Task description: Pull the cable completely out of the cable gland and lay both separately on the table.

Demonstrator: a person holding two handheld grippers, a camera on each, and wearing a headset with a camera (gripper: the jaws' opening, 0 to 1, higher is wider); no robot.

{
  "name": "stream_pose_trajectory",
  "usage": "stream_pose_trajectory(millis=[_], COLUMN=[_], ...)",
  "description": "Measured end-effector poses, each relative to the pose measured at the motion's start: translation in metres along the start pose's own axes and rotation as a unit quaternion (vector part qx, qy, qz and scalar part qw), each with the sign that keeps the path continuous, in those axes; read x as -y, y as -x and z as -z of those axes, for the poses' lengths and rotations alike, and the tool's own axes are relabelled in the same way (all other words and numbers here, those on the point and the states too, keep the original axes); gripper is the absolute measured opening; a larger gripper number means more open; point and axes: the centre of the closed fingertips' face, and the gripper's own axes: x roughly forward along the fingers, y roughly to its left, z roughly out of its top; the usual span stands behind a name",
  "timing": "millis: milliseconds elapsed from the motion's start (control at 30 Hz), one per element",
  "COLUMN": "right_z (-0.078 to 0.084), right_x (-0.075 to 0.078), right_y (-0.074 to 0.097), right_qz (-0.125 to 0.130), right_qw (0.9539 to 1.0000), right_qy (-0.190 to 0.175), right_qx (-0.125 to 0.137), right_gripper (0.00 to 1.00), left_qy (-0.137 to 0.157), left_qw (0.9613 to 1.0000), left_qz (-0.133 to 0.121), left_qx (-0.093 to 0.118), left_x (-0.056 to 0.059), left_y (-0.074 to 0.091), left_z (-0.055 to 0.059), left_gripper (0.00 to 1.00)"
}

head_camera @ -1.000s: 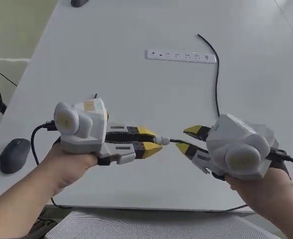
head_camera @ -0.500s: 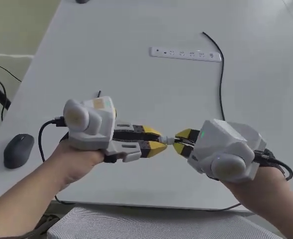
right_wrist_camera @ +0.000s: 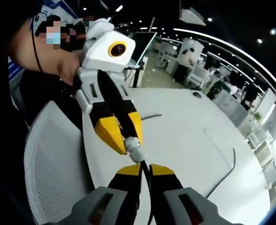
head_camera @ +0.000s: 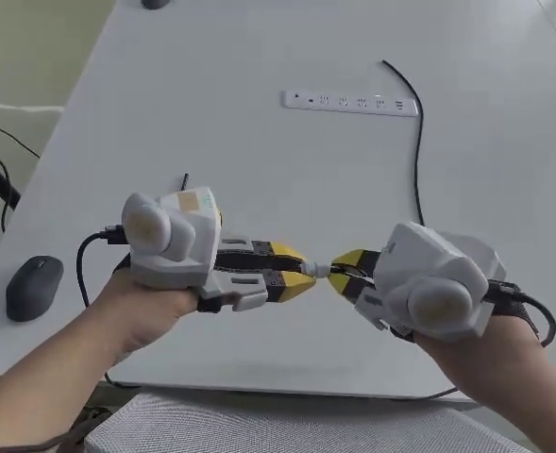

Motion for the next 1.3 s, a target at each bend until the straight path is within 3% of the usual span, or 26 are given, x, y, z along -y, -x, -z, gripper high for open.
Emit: stream_pose_trajectory(millis=[133, 300, 567, 733, 900, 1033, 1167, 1300], right_z=[0.005, 0.016, 0.055, 0.08, 0.105, 0.115, 0.118, 0.12], right_x=[0.003, 0.011, 0.031, 0.036, 0.036, 0.034, 0.031, 0.028], right_y=[0.002, 0.003, 0.004, 0.003, 0.002, 0.0, -0.004, -0.008], right_qz=[0.003, 0.015, 0.038, 0.054, 0.071, 0.075, 0.077, 0.078], right_qw=[0.9991, 0.998, 0.9882, 0.9694, 0.9452, 0.9342, 0.9307, 0.9306], right_qy=[-0.042, -0.062, -0.147, -0.237, -0.315, -0.344, -0.352, -0.351], right_qx=[0.004, -0.001, -0.022, -0.032, -0.05, -0.058, -0.065, -0.07], right_gripper=[0.0, 0.0, 0.0, 0.0, 0.0, 0.0, 0.0, 0.0], left_qy=[0.0, 0.003, 0.006, 0.002, 0.001, 0.002, 0.0, 0.0], left_qw=[1.0, 0.9999, 0.9997, 0.9996, 0.9995, 0.9992, 0.9992, 0.9993], left_qz=[-0.003, -0.009, -0.012, -0.012, -0.014, -0.019, -0.022, -0.023], left_qx=[0.001, 0.006, 0.021, 0.027, 0.03, 0.036, 0.034, 0.03], left_x=[0.001, 0.0, -0.001, 0.0, -0.002, -0.003, -0.001, -0.003], left_y=[0.0, 0.001, 0.004, 0.004, 0.007, 0.01, 0.008, 0.009], left_z=[-0.001, -0.003, -0.008, -0.012, -0.012, -0.015, -0.012, -0.01], left_gripper=[0.15, 0.15, 0.15, 0.15, 0.15, 0.15, 0.15, 0.15])
